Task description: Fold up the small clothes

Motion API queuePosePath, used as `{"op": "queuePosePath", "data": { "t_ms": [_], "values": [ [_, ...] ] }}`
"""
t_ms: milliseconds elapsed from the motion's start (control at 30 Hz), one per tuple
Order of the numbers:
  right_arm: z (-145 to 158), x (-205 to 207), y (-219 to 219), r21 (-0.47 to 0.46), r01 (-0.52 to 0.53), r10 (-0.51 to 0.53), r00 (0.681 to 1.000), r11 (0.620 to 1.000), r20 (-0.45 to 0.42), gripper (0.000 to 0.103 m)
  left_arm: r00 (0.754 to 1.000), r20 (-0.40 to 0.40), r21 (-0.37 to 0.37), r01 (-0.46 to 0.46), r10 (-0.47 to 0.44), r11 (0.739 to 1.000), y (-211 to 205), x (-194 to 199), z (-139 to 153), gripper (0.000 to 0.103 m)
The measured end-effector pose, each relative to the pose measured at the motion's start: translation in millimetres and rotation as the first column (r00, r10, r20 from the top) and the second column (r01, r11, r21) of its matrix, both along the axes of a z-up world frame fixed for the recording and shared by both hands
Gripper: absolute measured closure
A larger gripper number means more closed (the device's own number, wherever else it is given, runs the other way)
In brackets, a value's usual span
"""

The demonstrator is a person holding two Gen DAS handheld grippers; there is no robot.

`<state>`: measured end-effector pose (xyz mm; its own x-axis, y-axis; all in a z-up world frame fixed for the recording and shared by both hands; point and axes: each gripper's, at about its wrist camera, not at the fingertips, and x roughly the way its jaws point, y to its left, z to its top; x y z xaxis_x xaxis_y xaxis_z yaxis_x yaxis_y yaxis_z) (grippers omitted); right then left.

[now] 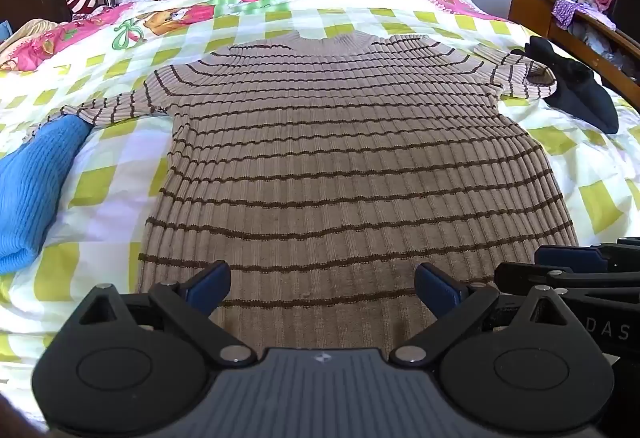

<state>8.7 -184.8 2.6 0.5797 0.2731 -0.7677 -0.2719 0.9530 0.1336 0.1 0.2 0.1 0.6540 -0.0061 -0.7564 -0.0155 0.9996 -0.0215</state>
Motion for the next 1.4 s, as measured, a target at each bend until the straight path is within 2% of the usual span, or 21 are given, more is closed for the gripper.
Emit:
{"op": "queuePosePath", "data": {
  "t_ms": [1400],
  "values": [
    [-5.7,-0.7,-1.5,-0.046,0.024,-0.024,1.0,0.999,-0.004,0.064,0.999,-0.027,-0.051,0.024,-0.026,0.998,-3.4,0.3,-5.8,0.0]
  ]
}}
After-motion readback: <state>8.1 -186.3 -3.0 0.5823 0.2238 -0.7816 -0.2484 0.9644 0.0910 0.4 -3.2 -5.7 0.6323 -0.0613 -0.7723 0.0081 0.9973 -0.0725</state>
